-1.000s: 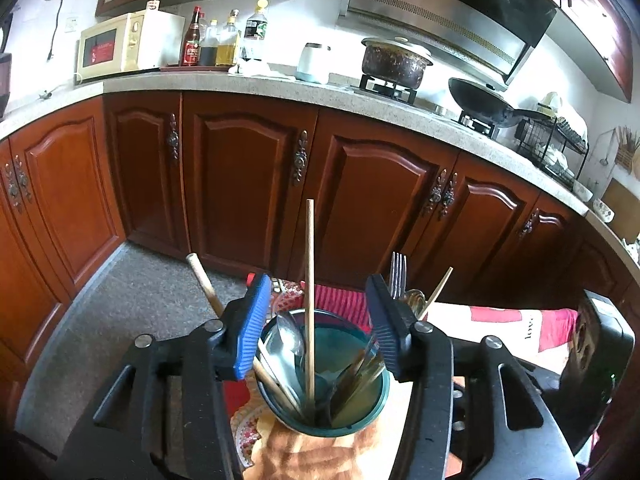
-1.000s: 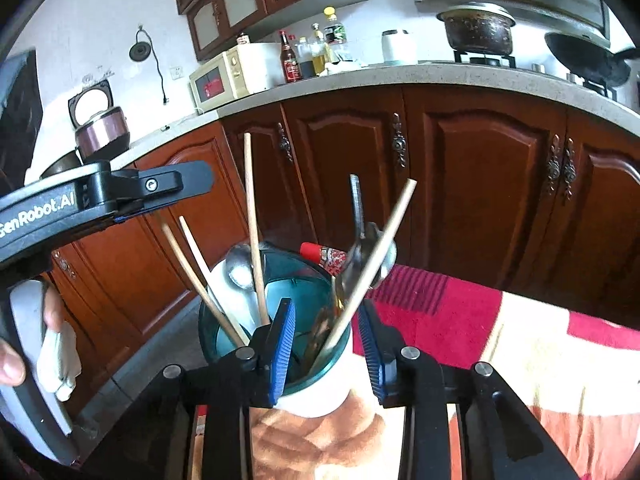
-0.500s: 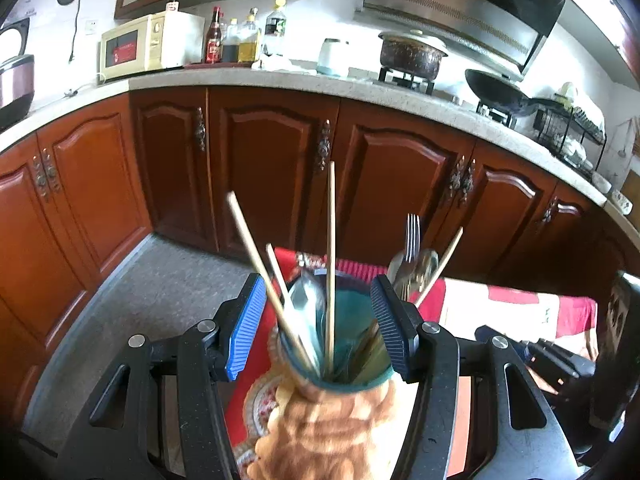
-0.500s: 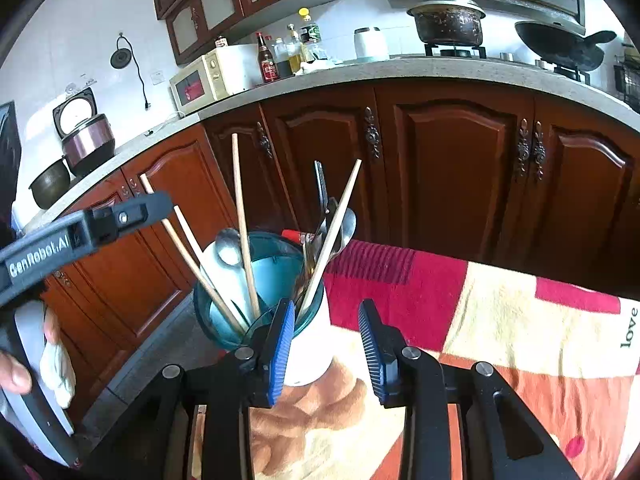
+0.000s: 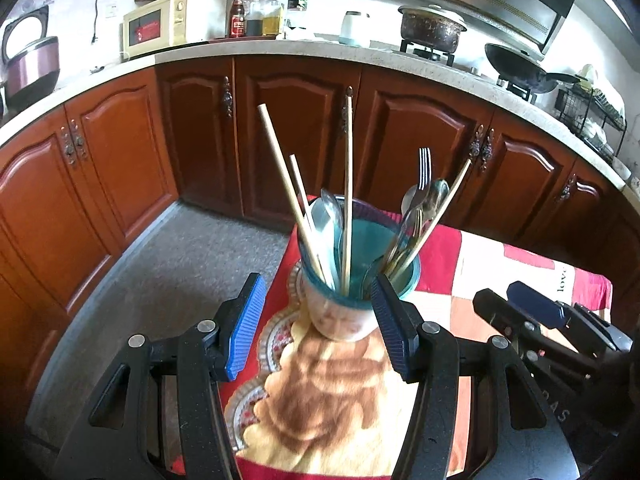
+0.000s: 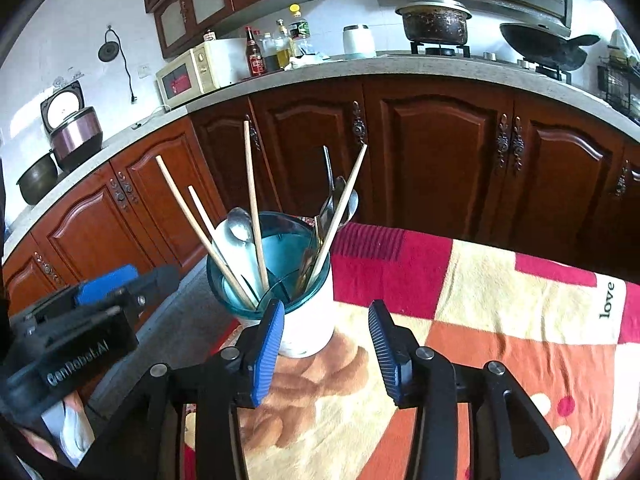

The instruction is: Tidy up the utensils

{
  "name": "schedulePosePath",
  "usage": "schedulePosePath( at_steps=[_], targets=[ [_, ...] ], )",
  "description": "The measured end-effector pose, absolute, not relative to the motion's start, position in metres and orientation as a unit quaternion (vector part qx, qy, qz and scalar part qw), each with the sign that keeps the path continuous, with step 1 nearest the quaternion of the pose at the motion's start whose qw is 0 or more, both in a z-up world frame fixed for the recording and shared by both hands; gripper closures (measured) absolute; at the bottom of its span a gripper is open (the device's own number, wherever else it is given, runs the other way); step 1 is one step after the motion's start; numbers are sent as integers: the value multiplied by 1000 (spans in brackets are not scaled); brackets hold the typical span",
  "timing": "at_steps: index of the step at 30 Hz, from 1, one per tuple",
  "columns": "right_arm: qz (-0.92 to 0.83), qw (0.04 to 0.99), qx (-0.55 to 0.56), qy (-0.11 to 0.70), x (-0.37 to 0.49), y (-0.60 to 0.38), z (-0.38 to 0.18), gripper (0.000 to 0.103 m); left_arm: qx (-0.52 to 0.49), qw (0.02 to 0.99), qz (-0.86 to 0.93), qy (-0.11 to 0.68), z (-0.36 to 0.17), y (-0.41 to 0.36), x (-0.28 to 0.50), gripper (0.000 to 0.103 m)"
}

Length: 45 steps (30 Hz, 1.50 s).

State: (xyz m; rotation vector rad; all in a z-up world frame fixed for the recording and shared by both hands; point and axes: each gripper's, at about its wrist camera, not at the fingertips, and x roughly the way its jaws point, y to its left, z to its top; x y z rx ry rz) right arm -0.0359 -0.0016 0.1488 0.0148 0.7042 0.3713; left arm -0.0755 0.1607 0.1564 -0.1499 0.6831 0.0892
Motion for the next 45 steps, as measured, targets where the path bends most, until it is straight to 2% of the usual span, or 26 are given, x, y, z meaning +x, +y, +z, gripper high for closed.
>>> schedulePosePath(
  at_steps=[21, 45],
  targets=[
    [164, 919, 14, 359, -56, -11, 147, 60, -56, 933, 69, 348, 140, 155, -106, 48],
    [167, 928, 11, 332, -63, -14, 171, 59, -37, 950, 86, 296, 192, 150, -116, 48]
  ],
)
